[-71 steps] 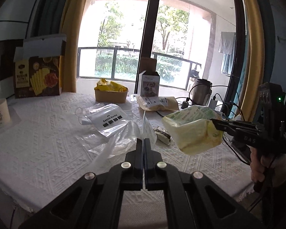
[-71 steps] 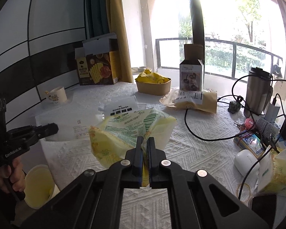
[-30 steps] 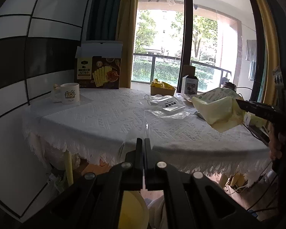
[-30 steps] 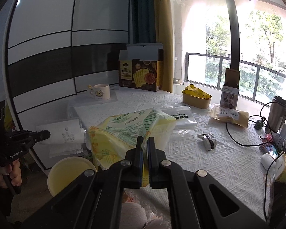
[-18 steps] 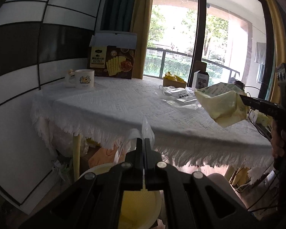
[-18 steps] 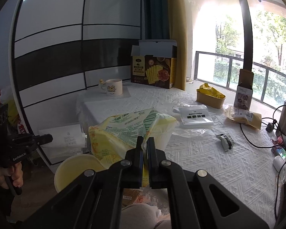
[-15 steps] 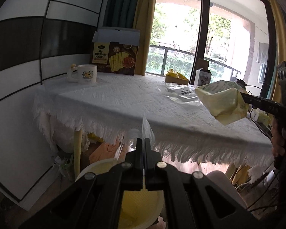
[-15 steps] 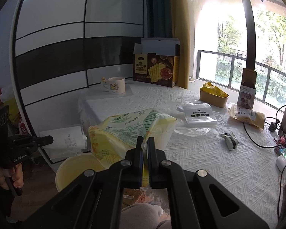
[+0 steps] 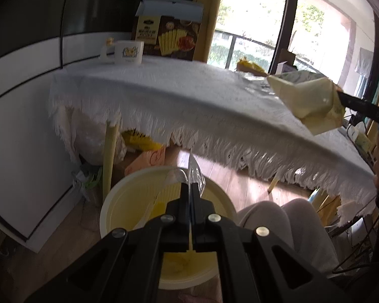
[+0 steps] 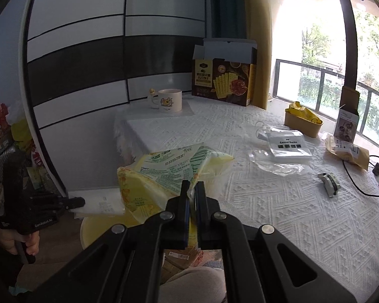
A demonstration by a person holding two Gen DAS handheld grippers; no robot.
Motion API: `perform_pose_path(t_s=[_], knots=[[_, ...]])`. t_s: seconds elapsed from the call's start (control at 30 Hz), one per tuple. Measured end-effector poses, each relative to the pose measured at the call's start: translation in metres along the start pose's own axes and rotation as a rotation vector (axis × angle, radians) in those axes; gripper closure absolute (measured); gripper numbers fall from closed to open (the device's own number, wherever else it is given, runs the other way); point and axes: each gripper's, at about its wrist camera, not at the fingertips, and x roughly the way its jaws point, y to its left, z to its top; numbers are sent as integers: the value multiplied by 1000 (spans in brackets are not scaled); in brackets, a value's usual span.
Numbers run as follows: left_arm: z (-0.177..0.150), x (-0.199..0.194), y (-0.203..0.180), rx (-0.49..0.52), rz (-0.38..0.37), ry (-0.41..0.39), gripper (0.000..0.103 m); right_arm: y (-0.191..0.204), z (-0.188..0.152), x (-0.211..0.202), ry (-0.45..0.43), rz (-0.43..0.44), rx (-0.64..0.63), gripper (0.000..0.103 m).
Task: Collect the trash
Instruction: 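Open the left tool to drop the clear bag into the wastebasket, then open the right tool to drop the yellow-green packet into the wastebasket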
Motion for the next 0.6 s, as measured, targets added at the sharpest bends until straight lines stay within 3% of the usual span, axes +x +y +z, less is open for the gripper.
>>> perform_pose_path(t_s=[0.3, 0.5, 0.6], knots=[[-12, 17, 16, -57, 22, 66, 100, 16, -2, 22, 35, 39, -30, 99], [-14, 15, 21, -69, 8, 67, 73, 24, -2, 32, 52, 54, -39, 99], [-14, 13, 24, -81, 8, 59, 70, 31, -2, 35, 61, 67, -46, 99]])
